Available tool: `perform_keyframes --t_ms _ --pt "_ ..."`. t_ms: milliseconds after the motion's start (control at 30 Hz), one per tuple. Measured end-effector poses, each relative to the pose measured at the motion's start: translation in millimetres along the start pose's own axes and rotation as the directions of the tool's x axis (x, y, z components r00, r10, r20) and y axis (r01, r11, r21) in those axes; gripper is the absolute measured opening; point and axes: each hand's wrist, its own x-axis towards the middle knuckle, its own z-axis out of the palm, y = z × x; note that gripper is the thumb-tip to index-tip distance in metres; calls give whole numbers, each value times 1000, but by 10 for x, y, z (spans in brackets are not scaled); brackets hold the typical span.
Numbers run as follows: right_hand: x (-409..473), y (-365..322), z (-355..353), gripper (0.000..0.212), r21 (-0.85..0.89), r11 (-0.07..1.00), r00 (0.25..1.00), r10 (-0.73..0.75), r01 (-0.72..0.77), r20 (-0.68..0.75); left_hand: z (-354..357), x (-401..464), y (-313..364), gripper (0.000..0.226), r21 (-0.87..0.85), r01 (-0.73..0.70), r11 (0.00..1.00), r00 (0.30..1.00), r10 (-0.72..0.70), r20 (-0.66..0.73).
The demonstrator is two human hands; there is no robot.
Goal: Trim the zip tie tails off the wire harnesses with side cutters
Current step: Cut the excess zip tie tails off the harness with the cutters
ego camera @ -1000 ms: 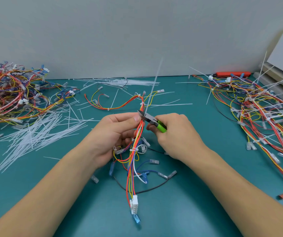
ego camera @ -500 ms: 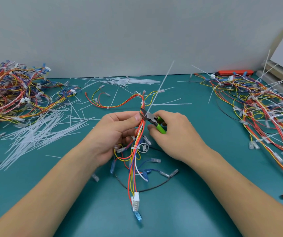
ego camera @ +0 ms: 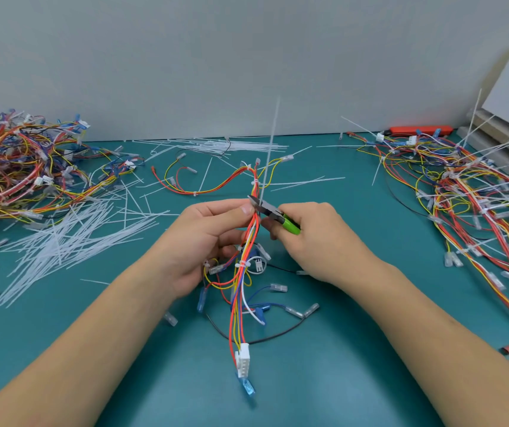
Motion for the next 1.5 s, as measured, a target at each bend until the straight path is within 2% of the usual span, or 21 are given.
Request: perform_keyframes --t_ms 67,200,433,633,767,900,967,1100,1300,1500 --pt "-11 3 14 47 -2 1000 1000 -9 9 -21 9 -7 2 16 -10 -1 1000 1000 1 -12" --pt "-18 1 16 31 -12 1000 999 -26 25 -31 3 -2 3 15 -54 10 998 1000 -10 -12" --pt "-13 27 -13 21 11 997 997 -72 72 -43 -11 -2 12 14 22 7 1000 1000 -8 22" --pt "-6 36 -14 22 2 996 995 -92 92 -42 12 -12 18 16 16 2 1000 999 -3 36" --pt "-1 35 -9 38 -2 997 997 -79 79 -24 18 -13 22 16 10 -6 1000 1000 5 22" --pt "18 15 -23 36 0 999 999 -42 43 10 27 -22 35 30 14 -22 1000 999 22 43" --pt "12 -4 -25 32 -9 999 999 -40 40 10 32 -29 52 21 17 -25 1000 999 24 33" --pt "-13 -15 -9 43 -7 997 996 -76 76 -40 30 -35 61 15 26 -26 999 999 26 23" --pt "-22 0 -21 25 -7 993 992 -121 121 -39 33 -31 50 14 23 -6 1000 1000 7 -13" --pt "-16 9 -22 31 -18 993 993 -116 115 -39 19 -24 41 16 24 7 1000 1000 -7 -12"
